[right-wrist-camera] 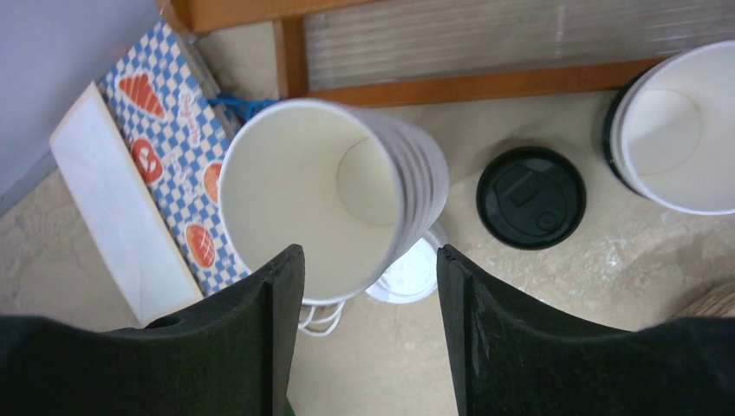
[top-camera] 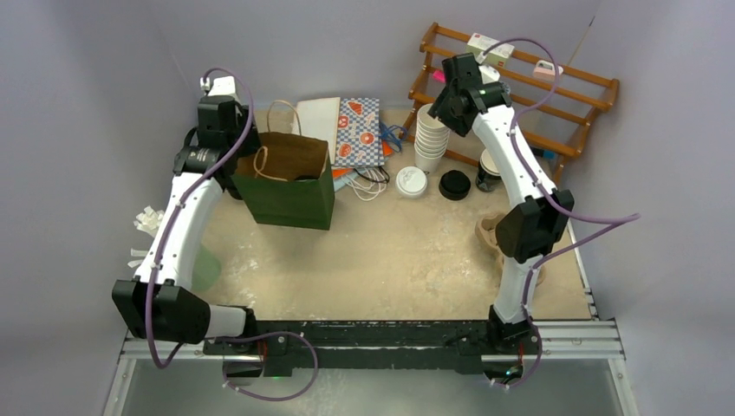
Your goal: Pack the takeout coffee
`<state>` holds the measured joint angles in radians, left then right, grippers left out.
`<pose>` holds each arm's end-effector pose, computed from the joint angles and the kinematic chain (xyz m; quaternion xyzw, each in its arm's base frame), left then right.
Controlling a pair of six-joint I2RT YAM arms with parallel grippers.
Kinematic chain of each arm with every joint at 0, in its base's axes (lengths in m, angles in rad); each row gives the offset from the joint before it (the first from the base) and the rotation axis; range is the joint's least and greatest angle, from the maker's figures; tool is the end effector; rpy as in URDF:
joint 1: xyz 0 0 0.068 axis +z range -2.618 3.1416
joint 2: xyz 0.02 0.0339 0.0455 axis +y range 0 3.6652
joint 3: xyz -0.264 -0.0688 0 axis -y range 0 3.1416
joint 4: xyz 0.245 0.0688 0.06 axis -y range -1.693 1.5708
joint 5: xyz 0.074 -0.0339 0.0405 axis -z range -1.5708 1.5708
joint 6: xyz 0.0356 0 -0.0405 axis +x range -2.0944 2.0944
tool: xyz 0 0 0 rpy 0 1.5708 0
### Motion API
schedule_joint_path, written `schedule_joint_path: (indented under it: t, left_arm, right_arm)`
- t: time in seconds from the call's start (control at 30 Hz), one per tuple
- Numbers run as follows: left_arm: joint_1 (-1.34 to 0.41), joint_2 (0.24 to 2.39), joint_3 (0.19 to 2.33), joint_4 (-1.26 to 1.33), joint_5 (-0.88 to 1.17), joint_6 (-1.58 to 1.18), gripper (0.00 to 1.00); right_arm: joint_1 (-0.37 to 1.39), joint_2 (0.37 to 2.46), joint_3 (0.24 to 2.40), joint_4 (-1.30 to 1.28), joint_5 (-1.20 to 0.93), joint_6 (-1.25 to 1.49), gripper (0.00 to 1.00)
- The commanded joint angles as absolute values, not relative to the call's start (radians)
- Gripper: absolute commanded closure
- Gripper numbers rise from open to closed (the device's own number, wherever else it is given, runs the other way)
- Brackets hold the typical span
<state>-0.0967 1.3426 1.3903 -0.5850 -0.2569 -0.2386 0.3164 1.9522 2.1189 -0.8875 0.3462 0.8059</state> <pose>0.2948 -0.0195 0.3868 -0.1243 0.8556 0.0280 0.5017 0.4130 0.1225 0.3874 0.2864 0.8535 0.0833 0.4274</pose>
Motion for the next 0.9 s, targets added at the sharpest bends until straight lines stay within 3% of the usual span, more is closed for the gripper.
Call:
schedule_joint_path:
  t: [0.0, 0.17, 0.33, 0.57, 0.87]
  left_arm:
    - [-0.094, 1.310, 1.465, -0.560, -0.271, -0.249, 0.42]
    - [-0.094, 1.308, 1.537, -0.574, -0.261, -0.255, 0.35]
    - [-0.095, 1.318, 1.649, -0.563, -0.207, -0.291, 0.37]
    - [-0.137, 1.349, 1.720, -0.432, -0.007, -0.314, 0.37]
    - [-0.239, 1.380, 1.716, -0.396, -0.005, -0.281, 0.38]
  right_arm:
    - [0.288, 1.911, 2.112, -0.894, 0.459, 0.866, 0.41]
    - [0.273, 1.904, 2.083, -0.840, 0.461, 0.826, 0.48]
    - [0.272, 1.923, 2.081, -0.826, 0.443, 0.835, 0.54]
    - [0.272, 1.921, 2.070, -0.776, 0.418, 0.815, 0.73]
    - [0.270, 1.935, 2.060, -0.757, 0.407, 0.805, 0.73]
